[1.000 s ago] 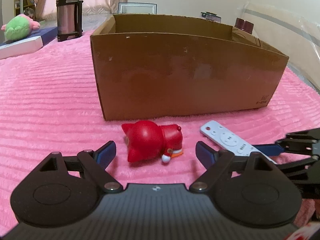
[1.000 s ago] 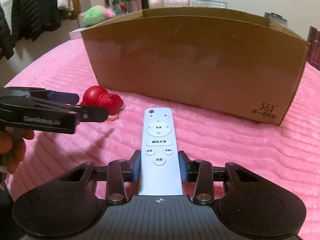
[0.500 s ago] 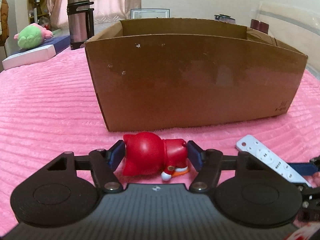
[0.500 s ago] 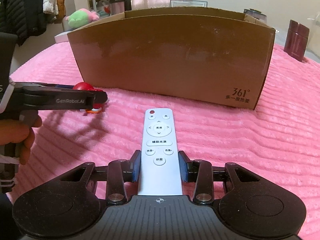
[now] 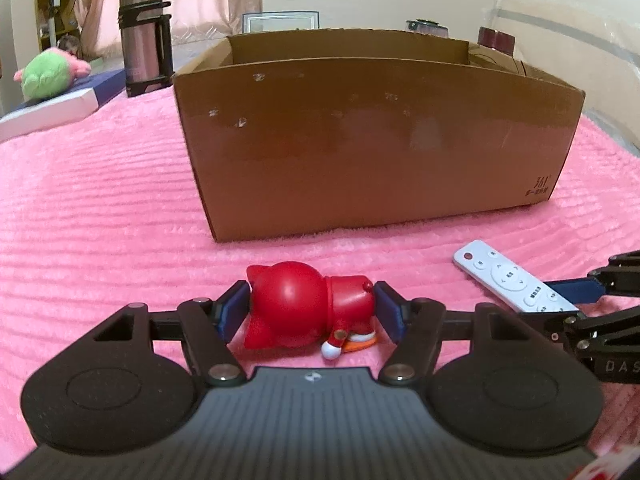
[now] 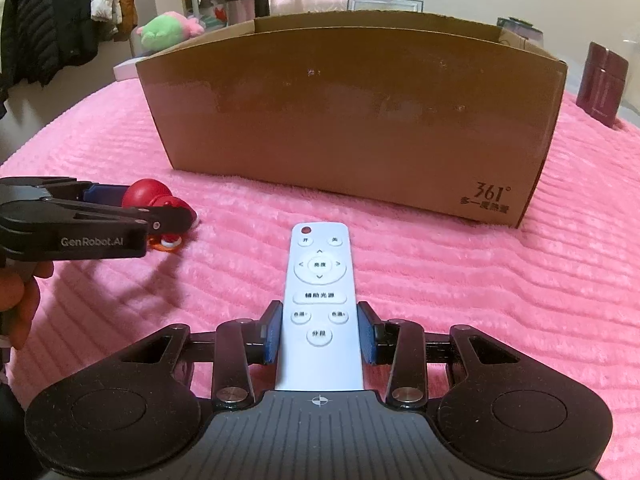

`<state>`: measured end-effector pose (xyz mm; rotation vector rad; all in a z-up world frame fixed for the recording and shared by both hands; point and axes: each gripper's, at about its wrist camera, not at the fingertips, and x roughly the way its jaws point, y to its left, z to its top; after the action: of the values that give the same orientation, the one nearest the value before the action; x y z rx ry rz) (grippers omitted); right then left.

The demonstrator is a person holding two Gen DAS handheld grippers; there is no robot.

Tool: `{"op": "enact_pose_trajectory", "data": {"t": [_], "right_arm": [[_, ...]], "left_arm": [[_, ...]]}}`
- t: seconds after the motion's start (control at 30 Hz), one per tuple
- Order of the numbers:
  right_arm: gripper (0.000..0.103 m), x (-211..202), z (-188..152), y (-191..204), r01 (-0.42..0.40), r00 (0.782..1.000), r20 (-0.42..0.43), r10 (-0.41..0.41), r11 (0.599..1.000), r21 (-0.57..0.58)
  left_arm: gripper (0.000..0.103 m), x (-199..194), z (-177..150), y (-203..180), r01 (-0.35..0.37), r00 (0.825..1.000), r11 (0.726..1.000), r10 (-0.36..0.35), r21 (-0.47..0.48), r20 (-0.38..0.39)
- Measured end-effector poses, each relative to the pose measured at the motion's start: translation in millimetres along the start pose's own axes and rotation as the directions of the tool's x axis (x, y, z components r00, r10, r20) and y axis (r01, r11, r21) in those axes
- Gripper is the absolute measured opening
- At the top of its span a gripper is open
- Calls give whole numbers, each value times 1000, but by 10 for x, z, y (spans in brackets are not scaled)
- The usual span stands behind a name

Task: Organize rigid objects
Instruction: 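Close the left tool on the red cartoon cat figure, then carry the red figure into the box with the left tool while the right tool carries the remote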

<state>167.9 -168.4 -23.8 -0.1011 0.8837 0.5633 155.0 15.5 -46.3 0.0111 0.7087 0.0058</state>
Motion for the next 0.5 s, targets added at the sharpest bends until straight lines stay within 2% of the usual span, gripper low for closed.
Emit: {"op": "enact_pose_trajectory", "data": {"t": [0.23,0.5], "right_arm": [[35,-9,-24,12,11,1000,7,-11,1000,11],[35,-158,-47,15,24,999,41,-27,998,51]], "left_arm": [[63,60,-25,-23,-12,1000,1000,12,9,-12],[63,-138,-71,-26,11,1000,1000,-11,17,-7]]}}
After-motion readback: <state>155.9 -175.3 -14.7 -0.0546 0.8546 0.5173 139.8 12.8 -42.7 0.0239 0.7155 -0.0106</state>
